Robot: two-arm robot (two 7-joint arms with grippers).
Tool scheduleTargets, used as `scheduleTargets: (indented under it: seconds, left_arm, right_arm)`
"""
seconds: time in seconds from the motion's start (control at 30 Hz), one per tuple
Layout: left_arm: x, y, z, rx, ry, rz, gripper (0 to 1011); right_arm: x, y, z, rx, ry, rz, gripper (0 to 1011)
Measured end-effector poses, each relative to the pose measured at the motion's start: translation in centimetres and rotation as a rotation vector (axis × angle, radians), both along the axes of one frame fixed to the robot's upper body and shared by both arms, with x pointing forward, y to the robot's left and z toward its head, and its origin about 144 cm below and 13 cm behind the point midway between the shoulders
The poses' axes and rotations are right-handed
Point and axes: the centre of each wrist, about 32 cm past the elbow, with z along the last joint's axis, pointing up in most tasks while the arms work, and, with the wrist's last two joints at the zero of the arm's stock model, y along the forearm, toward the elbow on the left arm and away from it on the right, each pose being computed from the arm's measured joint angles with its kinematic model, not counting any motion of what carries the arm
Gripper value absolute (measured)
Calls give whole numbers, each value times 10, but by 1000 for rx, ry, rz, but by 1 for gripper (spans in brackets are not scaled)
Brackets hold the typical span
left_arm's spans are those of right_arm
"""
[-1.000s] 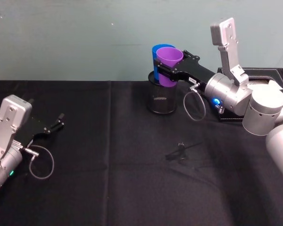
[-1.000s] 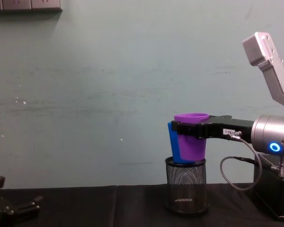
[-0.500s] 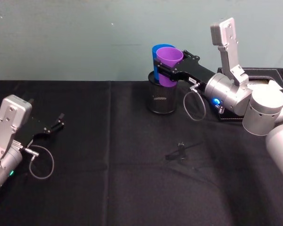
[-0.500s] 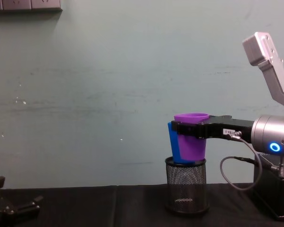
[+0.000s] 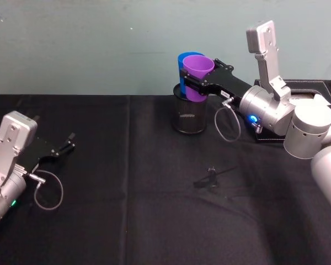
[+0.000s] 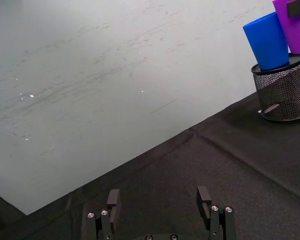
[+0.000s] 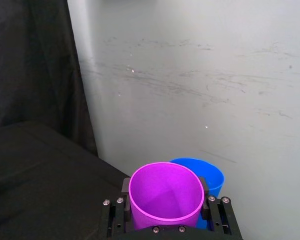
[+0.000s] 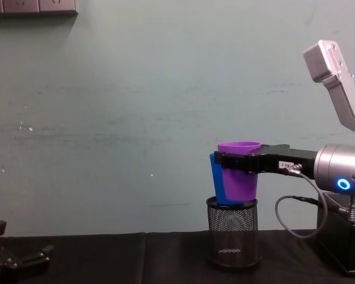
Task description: Pick up one cup with a gripper and tap it against the other cup.
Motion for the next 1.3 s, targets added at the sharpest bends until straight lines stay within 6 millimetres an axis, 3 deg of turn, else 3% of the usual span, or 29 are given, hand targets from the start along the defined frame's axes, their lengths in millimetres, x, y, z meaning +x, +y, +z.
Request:
scheduleTargets:
  seconds: [1.3]
  left_arm:
    - [0, 0, 0, 0, 0, 0, 1000]
  right_arm:
    - [0, 0, 0, 0, 0, 0, 751]
